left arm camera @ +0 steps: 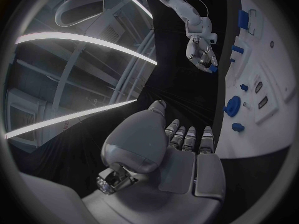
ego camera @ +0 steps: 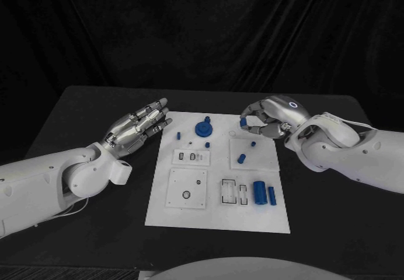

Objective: Assemble the parts on the task board

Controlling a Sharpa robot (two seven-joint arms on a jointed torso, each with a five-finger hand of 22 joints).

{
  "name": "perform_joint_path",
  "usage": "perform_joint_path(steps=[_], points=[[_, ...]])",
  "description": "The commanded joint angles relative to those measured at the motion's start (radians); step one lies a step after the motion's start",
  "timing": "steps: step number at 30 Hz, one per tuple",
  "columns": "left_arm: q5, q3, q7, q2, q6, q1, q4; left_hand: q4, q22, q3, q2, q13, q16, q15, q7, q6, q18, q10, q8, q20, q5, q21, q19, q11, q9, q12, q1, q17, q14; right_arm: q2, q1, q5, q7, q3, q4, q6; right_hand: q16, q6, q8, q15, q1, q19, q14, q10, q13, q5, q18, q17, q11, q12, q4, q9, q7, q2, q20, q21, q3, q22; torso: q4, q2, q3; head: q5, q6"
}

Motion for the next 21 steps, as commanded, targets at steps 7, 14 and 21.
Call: perform_joint_path(steps=[7,14,21], points=[[0.001,0.001,0.009,0.0,0.009,-0.001,0.004,-0.002,-0.001,0.007,-0.001,-0.001,-0.004,0.006,0.006,-0.004,0.017,0.0,0.006,0.005,0.008,-0.003,0.003,0.008,0.001,-0.006,0.012,-0.002,0.0,0.119,-0.045,0.001,0.028,0.0,-0.027,0.092,-0.003,-0.002,0.002,0.006,-0.008,0.001,0.085,0.103,0.263,0.013,-0.01,0.193,0.012,0.004,-0.009,0.025,0.001,0.003,0.001,-0.004,0.001,0.134,0.0086,0.001,-0.0022,0.012,-0.004],[0.001,0.001,0.009,0.007,0.013,-0.001,-0.001,-0.002,-0.001,0.007,-0.001,-0.001,-0.004,0.006,0.006,-0.004,0.017,0.0,0.006,0.005,0.008,-0.003,0.003,0.008,0.001,-0.006,0.012,-0.002,0.0,0.183,-0.059,0.001,0.023,0.0,-0.061,0.148,-0.006,-0.009,0.0,0.011,-0.013,0.0,0.084,0.103,0.263,0.017,-0.009,0.19,0.018,0.004,-0.011,0.025,0.006,0.001,0.004,-0.008,0.0,0.132,0.0055,0.0,-0.0008,0.009,-0.003],[0.001,0.001,0.009,0.009,0.014,-0.002,-0.003,-0.003,-0.001,0.007,-0.001,-0.001,-0.004,0.006,0.006,-0.005,0.017,-0.001,0.006,0.005,0.008,-0.003,0.003,0.009,0.001,-0.006,0.012,-0.002,0.0,0.208,-0.062,0.001,0.017,0.0,-0.076,0.187,-0.01,-0.015,-0.001,0.014,-0.015,-0.003,0.083,0.103,0.263,0.017,-0.007,0.187,0.021,0.004,-0.013,0.026,0.008,0.0,0.006,-0.016,-0.001,0.129,0.0014,0.0,-0.0004,0.014,-0.003]])
